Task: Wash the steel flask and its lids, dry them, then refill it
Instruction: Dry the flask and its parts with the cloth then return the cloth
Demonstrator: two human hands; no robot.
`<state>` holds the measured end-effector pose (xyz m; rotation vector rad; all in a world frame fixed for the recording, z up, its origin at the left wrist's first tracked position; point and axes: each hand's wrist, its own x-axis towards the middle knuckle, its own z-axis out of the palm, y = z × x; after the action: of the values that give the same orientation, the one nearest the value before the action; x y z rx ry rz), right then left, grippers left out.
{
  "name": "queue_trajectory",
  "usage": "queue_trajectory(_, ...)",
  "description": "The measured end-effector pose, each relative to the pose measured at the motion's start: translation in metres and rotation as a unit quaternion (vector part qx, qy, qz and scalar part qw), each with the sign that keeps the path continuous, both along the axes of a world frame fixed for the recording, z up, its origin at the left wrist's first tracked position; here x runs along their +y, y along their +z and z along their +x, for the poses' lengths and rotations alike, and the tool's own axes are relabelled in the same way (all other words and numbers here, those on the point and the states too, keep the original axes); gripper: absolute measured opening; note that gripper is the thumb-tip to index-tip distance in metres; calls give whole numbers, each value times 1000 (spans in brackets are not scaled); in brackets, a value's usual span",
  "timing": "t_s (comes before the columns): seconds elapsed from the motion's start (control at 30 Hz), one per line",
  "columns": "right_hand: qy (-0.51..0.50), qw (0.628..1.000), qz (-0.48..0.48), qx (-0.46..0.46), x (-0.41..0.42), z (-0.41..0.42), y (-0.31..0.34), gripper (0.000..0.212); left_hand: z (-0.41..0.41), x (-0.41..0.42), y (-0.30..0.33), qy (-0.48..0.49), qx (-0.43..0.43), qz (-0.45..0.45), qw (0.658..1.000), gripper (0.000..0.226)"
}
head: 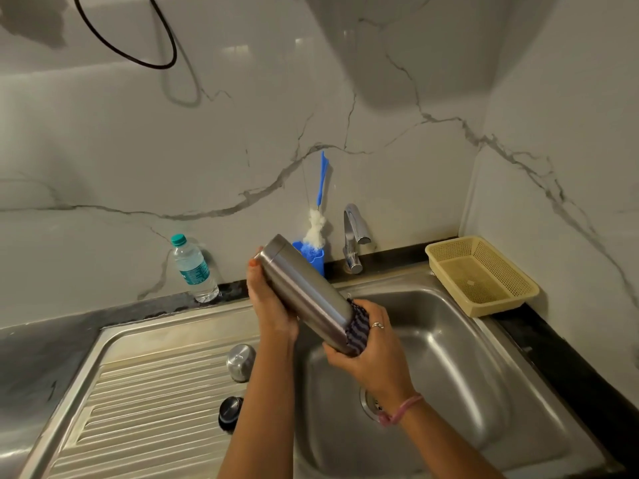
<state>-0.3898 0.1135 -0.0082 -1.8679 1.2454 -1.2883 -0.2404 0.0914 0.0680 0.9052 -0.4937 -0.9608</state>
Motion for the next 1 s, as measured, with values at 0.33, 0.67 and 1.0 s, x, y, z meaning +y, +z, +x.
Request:
queue_trajectory(0.33,28,997,3,69,-12,7,34,82,-5,-8,0,71,14,22,997,48)
queue_trajectory(0.67,-25,997,-63,35,-47,60,106,79,-30,-1,-15,-48,-17,-47,998,74)
queue_trajectory(1.0,5,999,-41,17,2,3,-11,55,-8,0,-10,-16,-18,-46,999,87)
